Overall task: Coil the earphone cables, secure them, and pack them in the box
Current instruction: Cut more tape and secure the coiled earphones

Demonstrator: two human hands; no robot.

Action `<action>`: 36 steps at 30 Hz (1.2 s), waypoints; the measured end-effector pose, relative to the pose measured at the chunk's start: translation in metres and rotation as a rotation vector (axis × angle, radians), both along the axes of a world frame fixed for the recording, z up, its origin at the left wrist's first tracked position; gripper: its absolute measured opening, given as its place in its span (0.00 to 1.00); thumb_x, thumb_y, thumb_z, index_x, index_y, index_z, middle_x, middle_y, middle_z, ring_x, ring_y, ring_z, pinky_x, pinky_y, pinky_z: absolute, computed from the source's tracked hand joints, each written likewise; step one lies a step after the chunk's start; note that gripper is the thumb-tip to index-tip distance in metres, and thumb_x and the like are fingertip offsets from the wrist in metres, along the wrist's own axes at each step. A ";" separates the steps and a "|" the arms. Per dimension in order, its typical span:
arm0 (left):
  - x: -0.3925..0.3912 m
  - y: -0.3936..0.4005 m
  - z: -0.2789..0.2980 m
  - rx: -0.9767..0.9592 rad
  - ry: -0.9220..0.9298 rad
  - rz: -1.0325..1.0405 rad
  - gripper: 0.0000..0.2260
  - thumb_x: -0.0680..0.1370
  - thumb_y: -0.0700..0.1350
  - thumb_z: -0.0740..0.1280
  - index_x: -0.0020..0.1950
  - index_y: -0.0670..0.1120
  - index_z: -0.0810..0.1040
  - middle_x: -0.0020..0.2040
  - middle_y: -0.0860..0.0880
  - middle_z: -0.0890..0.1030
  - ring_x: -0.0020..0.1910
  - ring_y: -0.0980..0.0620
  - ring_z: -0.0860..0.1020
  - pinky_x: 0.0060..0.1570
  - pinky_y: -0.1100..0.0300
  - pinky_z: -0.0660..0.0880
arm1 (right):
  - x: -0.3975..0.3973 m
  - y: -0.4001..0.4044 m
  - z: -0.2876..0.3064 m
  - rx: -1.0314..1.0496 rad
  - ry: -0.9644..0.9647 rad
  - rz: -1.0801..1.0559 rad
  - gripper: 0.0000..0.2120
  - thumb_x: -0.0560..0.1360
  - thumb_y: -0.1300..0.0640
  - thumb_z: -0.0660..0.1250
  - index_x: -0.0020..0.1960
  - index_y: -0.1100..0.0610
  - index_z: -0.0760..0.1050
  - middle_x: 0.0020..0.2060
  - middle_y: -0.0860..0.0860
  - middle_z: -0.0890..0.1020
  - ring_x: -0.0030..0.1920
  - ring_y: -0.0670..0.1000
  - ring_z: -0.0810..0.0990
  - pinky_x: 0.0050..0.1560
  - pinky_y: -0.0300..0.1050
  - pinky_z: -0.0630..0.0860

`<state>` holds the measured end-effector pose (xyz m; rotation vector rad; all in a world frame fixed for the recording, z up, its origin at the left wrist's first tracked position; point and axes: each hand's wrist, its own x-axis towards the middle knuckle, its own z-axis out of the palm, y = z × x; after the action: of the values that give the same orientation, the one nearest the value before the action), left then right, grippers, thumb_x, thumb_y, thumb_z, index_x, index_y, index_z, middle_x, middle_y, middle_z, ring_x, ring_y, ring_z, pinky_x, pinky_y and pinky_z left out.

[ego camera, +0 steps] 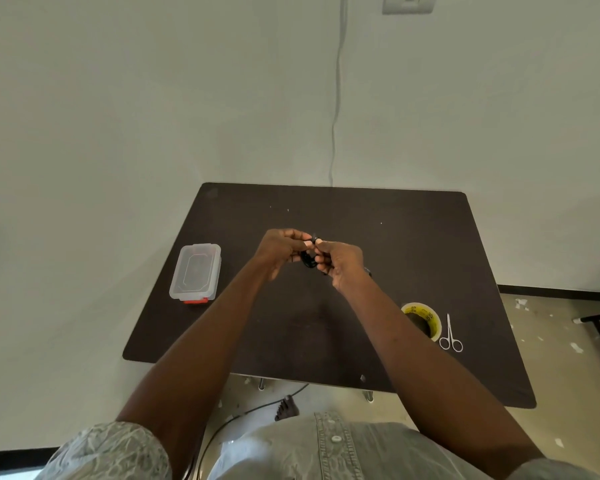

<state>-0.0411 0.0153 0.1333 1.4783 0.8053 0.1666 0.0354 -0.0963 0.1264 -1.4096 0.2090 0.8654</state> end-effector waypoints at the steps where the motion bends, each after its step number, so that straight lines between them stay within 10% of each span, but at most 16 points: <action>1: 0.001 0.001 -0.001 -0.004 0.006 -0.001 0.08 0.75 0.36 0.70 0.53 0.39 0.81 0.46 0.44 0.84 0.45 0.51 0.82 0.42 0.61 0.77 | 0.001 0.001 0.000 -0.003 -0.003 0.001 0.04 0.74 0.66 0.70 0.40 0.64 0.79 0.28 0.53 0.81 0.21 0.44 0.75 0.23 0.37 0.72; 11: 0.004 -0.003 0.006 -0.073 -0.021 0.077 0.17 0.72 0.50 0.74 0.52 0.38 0.81 0.42 0.45 0.84 0.40 0.52 0.82 0.39 0.61 0.76 | 0.003 0.009 0.005 -0.037 -0.042 0.033 0.06 0.73 0.64 0.72 0.38 0.65 0.79 0.30 0.56 0.80 0.22 0.45 0.74 0.22 0.37 0.71; 36: 0.016 0.001 0.012 -0.275 -0.031 0.253 0.05 0.76 0.34 0.65 0.51 0.39 0.77 0.43 0.42 0.81 0.41 0.48 0.80 0.44 0.55 0.77 | 0.007 0.014 0.015 0.017 -0.146 0.030 0.07 0.75 0.70 0.66 0.40 0.63 0.77 0.31 0.55 0.78 0.27 0.47 0.75 0.27 0.38 0.74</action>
<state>-0.0247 0.0160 0.1455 1.1117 0.9493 0.2572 0.0419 -0.0820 0.1415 -1.4570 0.0695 0.7828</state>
